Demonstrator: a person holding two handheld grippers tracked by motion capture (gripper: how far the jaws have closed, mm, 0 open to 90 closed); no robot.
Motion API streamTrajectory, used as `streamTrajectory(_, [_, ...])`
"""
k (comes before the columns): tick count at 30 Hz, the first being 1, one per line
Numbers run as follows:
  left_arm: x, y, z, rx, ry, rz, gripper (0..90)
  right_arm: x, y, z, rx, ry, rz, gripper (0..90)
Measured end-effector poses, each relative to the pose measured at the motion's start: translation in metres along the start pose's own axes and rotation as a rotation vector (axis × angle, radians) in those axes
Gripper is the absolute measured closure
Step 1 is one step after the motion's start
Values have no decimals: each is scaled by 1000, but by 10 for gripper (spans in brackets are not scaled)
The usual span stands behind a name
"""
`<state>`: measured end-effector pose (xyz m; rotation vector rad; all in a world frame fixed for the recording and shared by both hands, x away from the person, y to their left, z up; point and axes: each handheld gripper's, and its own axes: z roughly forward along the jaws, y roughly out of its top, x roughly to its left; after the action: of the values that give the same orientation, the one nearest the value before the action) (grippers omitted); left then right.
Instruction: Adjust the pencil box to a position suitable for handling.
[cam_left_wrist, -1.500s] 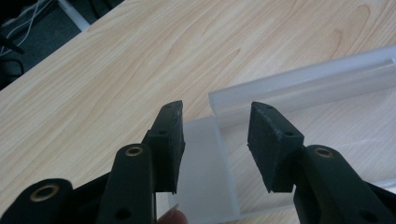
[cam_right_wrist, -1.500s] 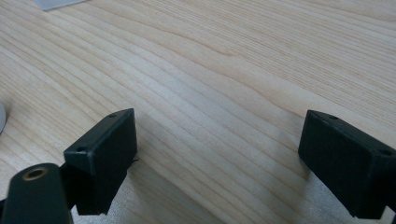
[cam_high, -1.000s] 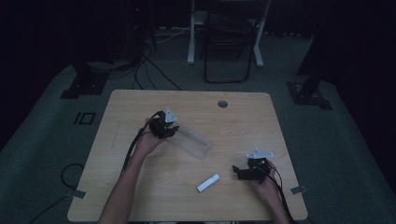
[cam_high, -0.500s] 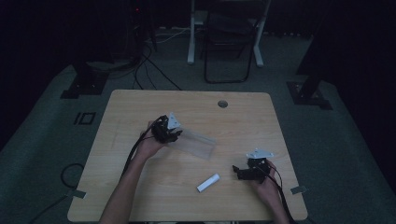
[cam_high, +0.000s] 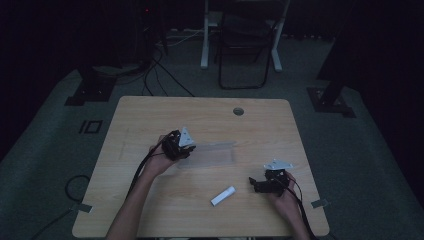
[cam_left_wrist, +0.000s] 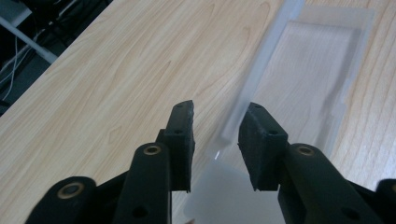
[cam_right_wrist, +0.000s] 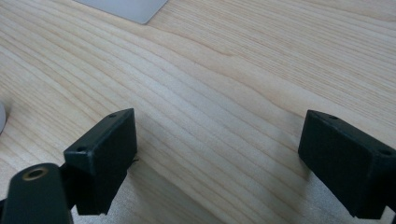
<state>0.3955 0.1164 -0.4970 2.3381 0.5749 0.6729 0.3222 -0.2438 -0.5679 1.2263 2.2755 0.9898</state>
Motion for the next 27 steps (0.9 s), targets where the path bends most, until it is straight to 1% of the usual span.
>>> streamTrajectory(1, [-1,1,1,0,-5,-1,660,0,0,0,0,0,1,115])
streamTrajectory(4, [-3,0,1,9,-4,4,761,0,0,0,0,0,1,115])
streamTrajectory(9, [-6,-3,-6,17,14,3,823,0,0,0,0,3,-1,117])
streamTrajectory(10, [-7,-5,-7,15,20,0,830,0,0,-1,1,3,-2,117])
streamTrajectory(15, [-9,-14,-15,5,23,-19,837,0,0,-1,1,3,-4,117])
streamTrajectory(16, [-10,-15,-18,3,21,-18,838,0,0,-1,1,3,-3,116])
streamTrajectory(19, [-13,-20,-24,2,24,-22,839,0,0,0,-1,3,-4,116])
streamTrajectory(22, [-17,-25,-29,-6,30,-36,839,0,0,0,0,3,-6,117])
streamTrajectory(27, [-20,-30,-34,-17,37,-49,838,0,0,0,0,3,-6,116])
